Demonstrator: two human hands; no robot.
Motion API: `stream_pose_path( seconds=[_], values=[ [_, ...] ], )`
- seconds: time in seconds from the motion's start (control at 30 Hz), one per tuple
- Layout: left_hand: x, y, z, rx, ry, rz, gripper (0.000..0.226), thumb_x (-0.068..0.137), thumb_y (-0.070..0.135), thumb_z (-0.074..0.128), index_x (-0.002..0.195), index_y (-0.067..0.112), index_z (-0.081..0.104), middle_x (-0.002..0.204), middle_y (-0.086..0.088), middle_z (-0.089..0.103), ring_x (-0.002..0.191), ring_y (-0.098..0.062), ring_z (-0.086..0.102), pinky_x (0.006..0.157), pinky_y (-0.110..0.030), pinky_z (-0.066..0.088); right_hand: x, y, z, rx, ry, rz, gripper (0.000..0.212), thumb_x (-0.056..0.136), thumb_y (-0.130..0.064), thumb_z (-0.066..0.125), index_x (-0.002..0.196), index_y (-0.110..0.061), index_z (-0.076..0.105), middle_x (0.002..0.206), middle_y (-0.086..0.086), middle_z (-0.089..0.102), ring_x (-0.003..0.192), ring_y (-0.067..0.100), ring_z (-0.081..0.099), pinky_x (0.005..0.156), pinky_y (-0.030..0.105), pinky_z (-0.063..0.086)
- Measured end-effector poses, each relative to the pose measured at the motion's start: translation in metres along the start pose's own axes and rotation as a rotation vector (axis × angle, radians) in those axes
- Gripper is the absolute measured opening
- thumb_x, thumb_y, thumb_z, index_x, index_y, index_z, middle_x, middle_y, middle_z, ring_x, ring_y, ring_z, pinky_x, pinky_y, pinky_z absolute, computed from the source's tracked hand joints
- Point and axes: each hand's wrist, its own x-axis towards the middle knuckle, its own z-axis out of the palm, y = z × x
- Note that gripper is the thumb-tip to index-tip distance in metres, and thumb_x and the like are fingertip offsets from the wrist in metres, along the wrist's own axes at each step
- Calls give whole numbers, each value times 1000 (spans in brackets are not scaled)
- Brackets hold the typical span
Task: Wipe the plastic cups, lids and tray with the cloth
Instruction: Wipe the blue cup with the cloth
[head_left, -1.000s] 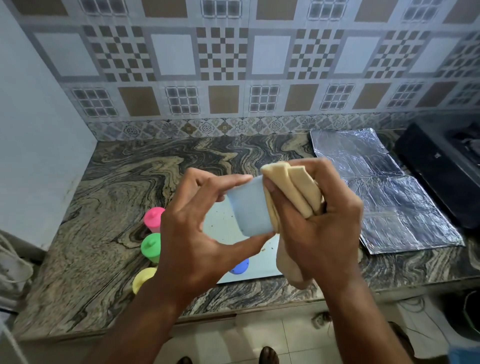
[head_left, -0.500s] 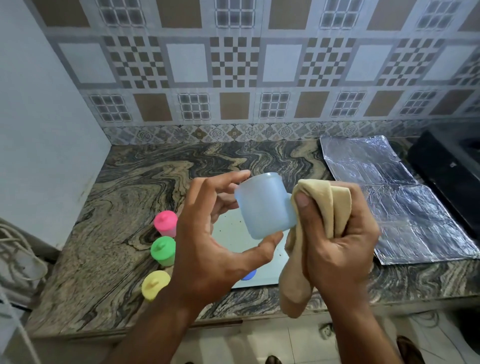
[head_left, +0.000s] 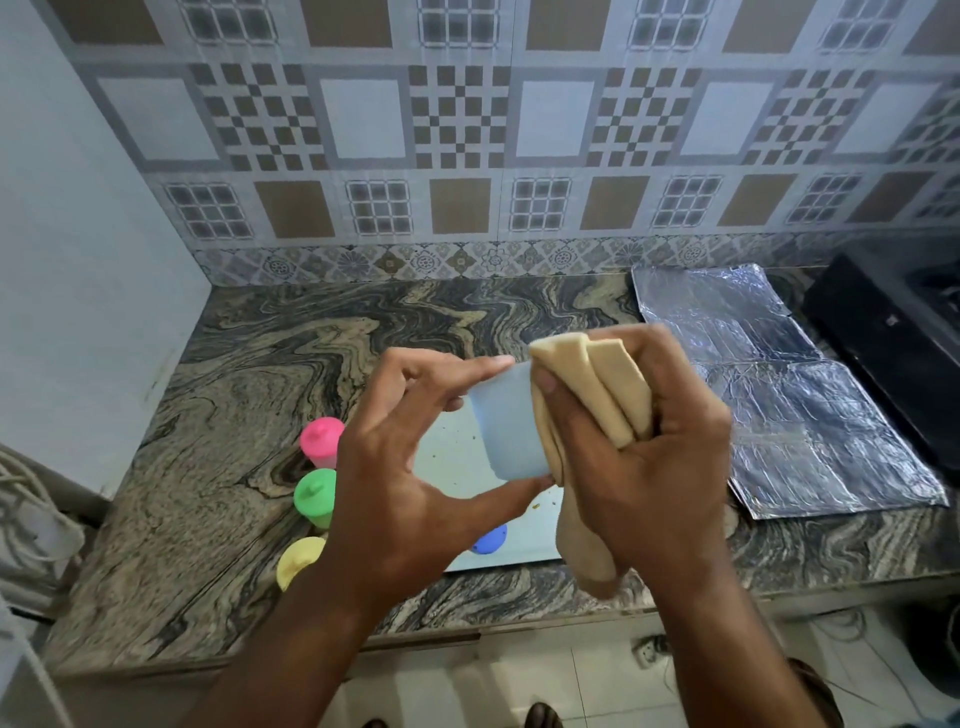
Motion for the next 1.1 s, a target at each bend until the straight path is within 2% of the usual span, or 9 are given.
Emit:
stream_pose_path(
  seconds=[0.13,0.23,0.43,0.5,0.67,0.8,0.87,0.97,1.1],
  values=[
    [-3,-11,-1,-66,27,-54,75,63,34,101,129,25,67,119,4,56,105,-24,63,91,-41,57,7,10,6,-28,-3,64,17,92,-18,81,92,-10,67,78,-4,68,69,21,64,63,39,51],
    [-9,-17,0,-279,94,-151,71,64,28,97,122,32,58,125,-7,61,113,-31,67,96,-52,56,3,14,6,116,106,149,17,93,-16,79,88,-11,64,70,-12,64,59,3,56,55,23,48],
    [-10,-9,6,-627,104,-219,74,69,8,85,130,28,48,131,9,57,119,-21,68,98,-43,58,-27,-2,14,274,184,68,9,92,-18,70,97,-21,63,82,-21,67,71,-5,62,70,11,48],
    [-10,-7,9,-672,78,-230,72,70,6,84,130,25,49,133,12,59,123,-22,66,102,-47,56,-32,-5,17,271,210,44,10,92,-19,69,100,-19,63,88,-22,69,76,-5,65,73,10,49],
    [-8,-15,3,-393,98,-222,73,67,26,96,129,29,58,136,2,62,125,-32,63,102,-54,54,-28,2,8,183,162,38,19,90,-3,73,101,-16,66,93,-20,71,80,-4,68,75,10,50],
    [-3,-10,-2,-52,66,-123,72,62,32,100,126,28,66,123,13,63,113,-15,65,93,-27,52,-26,1,2,86,108,-4,17,90,-14,81,102,-17,70,94,-10,74,78,7,71,67,22,55],
    [-4,-5,-2,10,42,-82,71,61,29,100,124,25,68,117,8,64,110,-11,64,90,-25,52,-21,-2,2,15,55,-48,17,90,-18,84,102,-17,73,97,-4,74,82,16,72,67,31,56],
    [-6,-1,-1,54,45,-23,69,62,34,101,122,21,70,112,8,63,102,-11,63,83,-21,50,-9,0,3,-48,37,-58,15,90,-12,84,101,-15,75,96,-2,74,86,17,71,71,29,54],
    [-12,-6,-2,-26,64,-63,72,61,35,101,124,25,67,116,9,63,105,-19,65,88,-31,55,2,16,2,-22,34,76,15,91,-14,82,89,-17,68,77,-10,67,68,11,61,62,29,50]
  ],
)
